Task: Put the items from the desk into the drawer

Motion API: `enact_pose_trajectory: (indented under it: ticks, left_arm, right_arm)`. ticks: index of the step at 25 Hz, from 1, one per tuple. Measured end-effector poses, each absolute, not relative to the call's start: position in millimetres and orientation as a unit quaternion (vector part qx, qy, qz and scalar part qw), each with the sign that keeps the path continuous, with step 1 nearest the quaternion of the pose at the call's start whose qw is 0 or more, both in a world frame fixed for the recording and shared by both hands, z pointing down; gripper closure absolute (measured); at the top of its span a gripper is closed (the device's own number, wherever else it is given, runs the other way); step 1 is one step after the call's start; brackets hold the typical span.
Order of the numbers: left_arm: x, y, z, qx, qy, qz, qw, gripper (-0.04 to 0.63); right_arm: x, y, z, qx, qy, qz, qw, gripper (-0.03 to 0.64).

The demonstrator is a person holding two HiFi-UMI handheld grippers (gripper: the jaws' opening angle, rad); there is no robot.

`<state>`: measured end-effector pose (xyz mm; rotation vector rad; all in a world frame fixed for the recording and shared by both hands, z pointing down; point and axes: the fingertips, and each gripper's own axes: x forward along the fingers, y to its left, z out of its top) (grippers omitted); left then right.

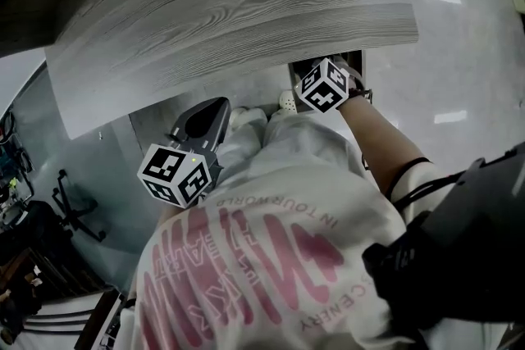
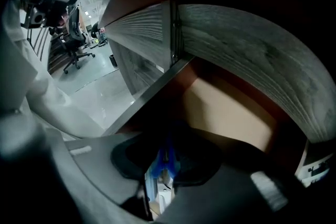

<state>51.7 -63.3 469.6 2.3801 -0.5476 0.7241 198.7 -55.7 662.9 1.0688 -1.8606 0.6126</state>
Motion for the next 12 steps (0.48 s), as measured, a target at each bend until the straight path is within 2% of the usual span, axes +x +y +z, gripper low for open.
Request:
enact_pose_trajectory:
  ticks: [8,12]
  left_arm:
    - [41.3,-60.3,470.4,0.894,-0.217,0.26,0.293,0.575]
    - [38.7,-62.3,466.5,0.898,-0.218,0.249,0.29,0.575]
  right_arm:
    - [200.3,-54.8,664.6,0.43,-0.749,0.258,0.433,0.525]
    - [203.7,-51.2,658.9,0.431,-0.741,0.259,0.446,0.495]
